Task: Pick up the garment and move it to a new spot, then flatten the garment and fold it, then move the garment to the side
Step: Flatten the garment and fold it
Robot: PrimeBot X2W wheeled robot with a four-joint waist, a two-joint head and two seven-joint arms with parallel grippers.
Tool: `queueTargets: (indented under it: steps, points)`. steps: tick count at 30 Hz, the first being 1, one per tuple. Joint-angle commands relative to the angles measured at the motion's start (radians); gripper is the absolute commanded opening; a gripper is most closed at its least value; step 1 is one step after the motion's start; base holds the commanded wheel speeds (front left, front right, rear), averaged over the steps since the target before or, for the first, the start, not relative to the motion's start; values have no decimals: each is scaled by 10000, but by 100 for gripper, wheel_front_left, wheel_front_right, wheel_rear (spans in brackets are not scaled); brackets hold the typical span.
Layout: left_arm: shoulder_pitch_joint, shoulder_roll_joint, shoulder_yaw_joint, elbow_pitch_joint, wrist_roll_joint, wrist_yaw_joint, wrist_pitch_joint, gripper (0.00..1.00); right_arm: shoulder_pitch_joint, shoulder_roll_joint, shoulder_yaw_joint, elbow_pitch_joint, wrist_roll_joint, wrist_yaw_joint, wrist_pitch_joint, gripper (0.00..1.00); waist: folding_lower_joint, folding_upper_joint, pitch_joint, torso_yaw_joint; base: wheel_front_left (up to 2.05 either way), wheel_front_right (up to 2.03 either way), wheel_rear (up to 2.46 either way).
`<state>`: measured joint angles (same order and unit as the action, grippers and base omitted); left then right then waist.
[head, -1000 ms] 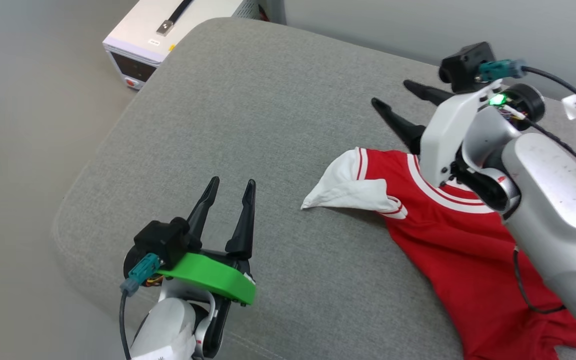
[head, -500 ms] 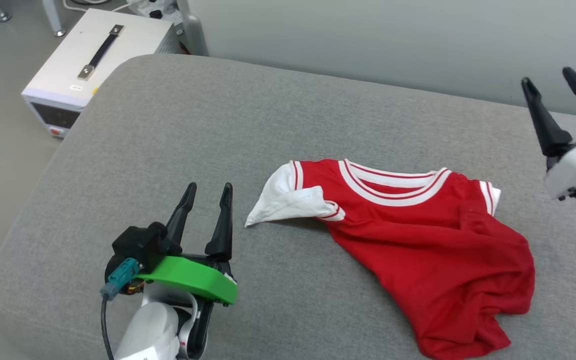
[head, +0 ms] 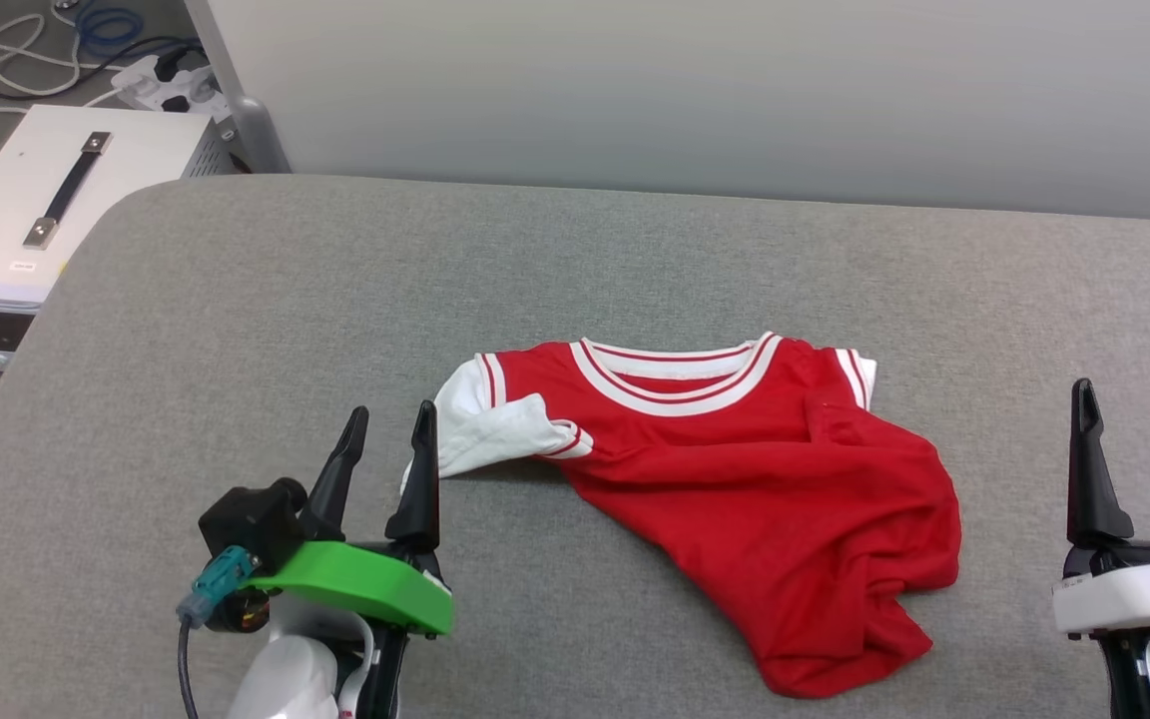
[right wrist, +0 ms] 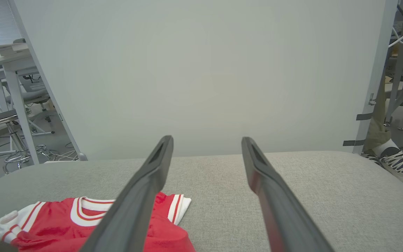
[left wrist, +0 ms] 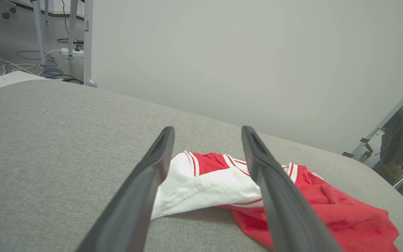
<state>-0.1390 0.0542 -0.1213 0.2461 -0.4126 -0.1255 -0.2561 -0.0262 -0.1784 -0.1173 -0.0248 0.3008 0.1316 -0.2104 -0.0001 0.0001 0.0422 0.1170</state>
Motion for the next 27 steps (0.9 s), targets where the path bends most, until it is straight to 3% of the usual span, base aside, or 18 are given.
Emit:
queueTargets:
  steps: [1, 10, 16, 20, 27]
  points:
    - [169, -39, 40, -87, -17, -49, -57, 100, 165, 148, -124, -160, -81, -9, -113, 100, 1, -1, -25, -140, 0, 0, 0]
    - [396, 16, 64, 2, 335, -51, -57, 100, 558, 692, -260, -542, -92, -9, -265, 100, 1, -1, 96, -496, 0, 0, 0]
    - [-752, 964, -585, 152, 179, -51, 323, 100, 450, 701, -290, -915, -41, -9, -35, 100, 1, -1, 500, -678, 0, 0, 0]
    - [-1957, 1890, -972, 492, -476, -51, 2408, 100, 305, 663, -332, -1250, -68, -9, 151, 100, 1, -1, 920, -799, 0, 0, 0]
    - [-3457, 2802, -784, 1626, -2388, -16, 7724, 100, -137, 841, -289, -1558, 53, -9, 299, 100, 1, -1, 1728, -1196, 0, 0, 0]
